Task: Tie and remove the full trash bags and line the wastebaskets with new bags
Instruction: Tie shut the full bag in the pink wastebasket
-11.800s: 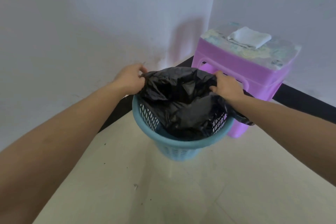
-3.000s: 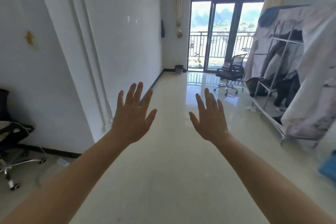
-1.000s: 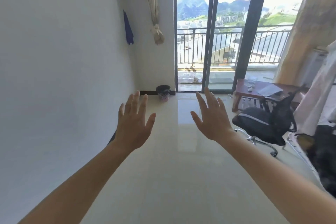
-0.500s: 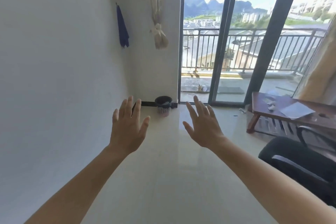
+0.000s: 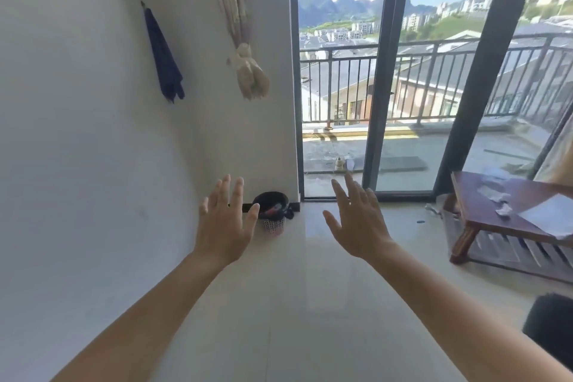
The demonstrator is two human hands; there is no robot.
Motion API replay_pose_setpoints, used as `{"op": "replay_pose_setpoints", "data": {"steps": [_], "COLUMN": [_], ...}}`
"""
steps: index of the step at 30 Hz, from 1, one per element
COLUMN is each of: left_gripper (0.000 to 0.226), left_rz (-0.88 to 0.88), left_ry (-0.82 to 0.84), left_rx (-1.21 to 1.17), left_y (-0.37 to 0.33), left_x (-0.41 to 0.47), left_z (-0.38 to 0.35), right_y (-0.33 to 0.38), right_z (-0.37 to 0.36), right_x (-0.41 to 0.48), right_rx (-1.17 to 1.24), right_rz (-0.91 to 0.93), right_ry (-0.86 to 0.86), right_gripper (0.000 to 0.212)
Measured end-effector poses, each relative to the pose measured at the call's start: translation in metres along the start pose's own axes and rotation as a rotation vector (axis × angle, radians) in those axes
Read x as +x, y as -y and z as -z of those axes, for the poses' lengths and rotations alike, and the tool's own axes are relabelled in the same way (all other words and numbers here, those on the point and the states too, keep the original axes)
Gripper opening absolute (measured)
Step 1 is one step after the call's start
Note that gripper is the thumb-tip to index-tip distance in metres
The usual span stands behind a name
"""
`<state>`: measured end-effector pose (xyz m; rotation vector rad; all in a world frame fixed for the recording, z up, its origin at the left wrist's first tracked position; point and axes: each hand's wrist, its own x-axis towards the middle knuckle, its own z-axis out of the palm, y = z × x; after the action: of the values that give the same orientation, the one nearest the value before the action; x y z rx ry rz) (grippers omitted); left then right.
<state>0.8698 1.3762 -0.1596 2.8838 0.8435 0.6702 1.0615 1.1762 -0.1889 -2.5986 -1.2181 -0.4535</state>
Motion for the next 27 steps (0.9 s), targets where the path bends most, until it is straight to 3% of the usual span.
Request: {"op": "replay_pose_setpoints", "data": {"steps": [6, 14, 20, 27], "left_gripper": [0.077, 0.069, 0.070, 0.070], "left_rz": [0.100, 0.237, 0.211, 0.081], "left_ry": [0.058, 0.131, 0.241, 0.341], "left_rx": [-0.015, -0.064, -0.085, -0.066], "left_y": [0.052, 0.171, 0.227, 0.229], "left_x": [0.142, 0.317, 0.471, 0.629], "left_z": [-0.063, -0.179, -0.248, -0.321], "right_y": [-0.011, -0.016, -0.018, -0.052], "right_z": [-0.071, -0.206, -0.272, -0.333], "right_x": [0.175, 0.357, 0.501, 0.620], "right_rx": [0.046, -0.004, -0.038, -0.001], "right_rz": [-0.012, -0.024, -0.064, -0.167], "right_ry": [0.121, 0.229, 0.312, 0.371], "right_gripper": [0.071, 0.071, 0.068, 0.066]}}
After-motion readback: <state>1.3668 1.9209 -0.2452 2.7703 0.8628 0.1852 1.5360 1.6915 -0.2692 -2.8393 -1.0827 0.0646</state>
